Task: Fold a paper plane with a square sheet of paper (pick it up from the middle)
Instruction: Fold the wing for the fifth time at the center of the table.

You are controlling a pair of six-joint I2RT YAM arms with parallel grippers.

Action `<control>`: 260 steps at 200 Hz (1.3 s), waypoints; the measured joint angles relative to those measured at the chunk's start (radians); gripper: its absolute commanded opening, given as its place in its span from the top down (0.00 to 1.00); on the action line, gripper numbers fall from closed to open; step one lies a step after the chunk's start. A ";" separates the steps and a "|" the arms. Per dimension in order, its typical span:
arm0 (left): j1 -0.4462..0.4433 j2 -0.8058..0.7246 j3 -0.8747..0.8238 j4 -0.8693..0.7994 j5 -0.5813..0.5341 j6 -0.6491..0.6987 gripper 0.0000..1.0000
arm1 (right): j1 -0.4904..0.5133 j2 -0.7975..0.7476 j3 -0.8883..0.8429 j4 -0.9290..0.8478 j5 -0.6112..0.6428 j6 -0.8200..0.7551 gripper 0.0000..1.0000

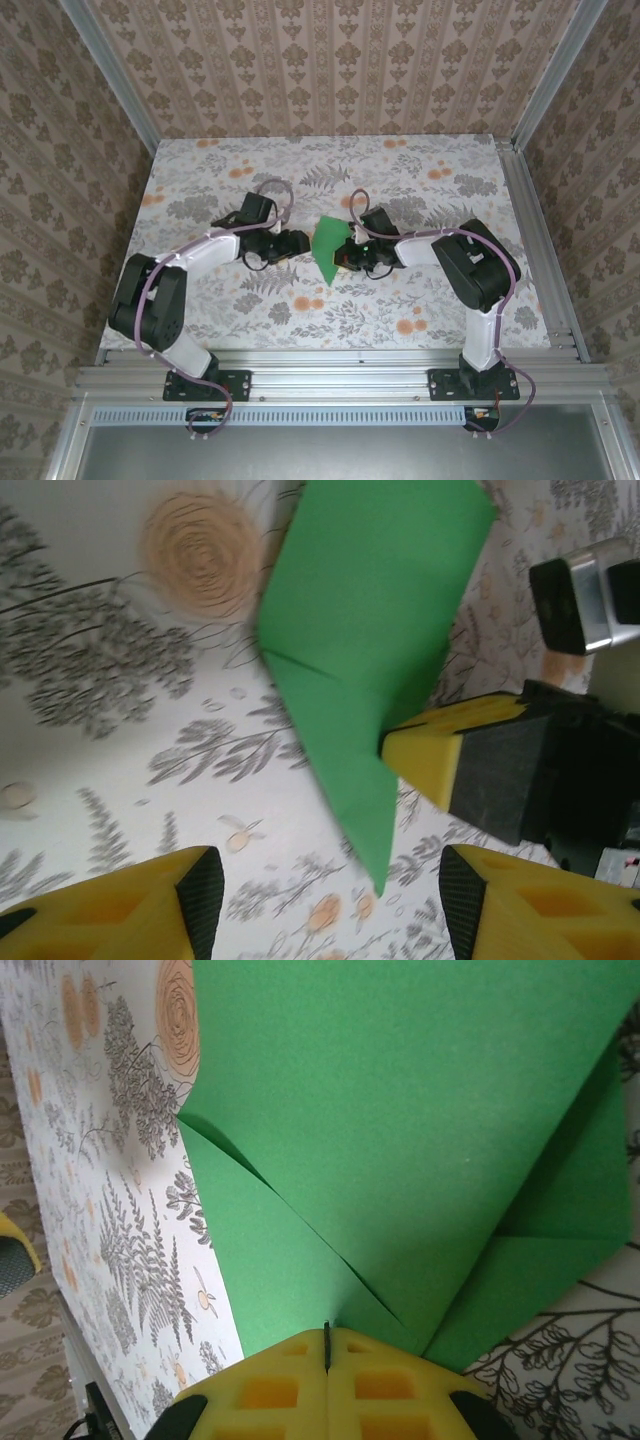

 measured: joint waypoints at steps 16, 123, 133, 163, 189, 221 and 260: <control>-0.032 0.021 -0.006 0.062 -0.019 -0.049 0.38 | -0.003 0.000 -0.012 0.026 -0.008 0.011 1.00; -0.086 0.154 -0.079 0.351 -0.113 -0.295 0.44 | -0.011 0.000 -0.043 0.090 -0.029 0.018 1.00; -0.086 0.166 -0.077 0.370 -0.113 -0.302 0.46 | -0.011 0.000 -0.043 0.091 -0.030 0.018 1.00; -0.087 0.190 -0.066 0.397 -0.111 -0.315 0.54 | -0.011 0.000 -0.044 0.093 -0.032 0.018 1.00; -0.087 0.209 -0.049 0.405 -0.111 -0.317 0.59 | -0.011 0.000 -0.044 0.093 -0.033 0.017 1.00; -0.087 0.211 -0.029 0.400 -0.112 -0.310 0.65 | -0.011 0.000 -0.044 0.093 -0.033 0.017 1.00; -0.087 0.211 -0.008 0.366 -0.113 -0.279 0.76 | -0.011 0.000 -0.044 0.093 -0.033 0.016 1.00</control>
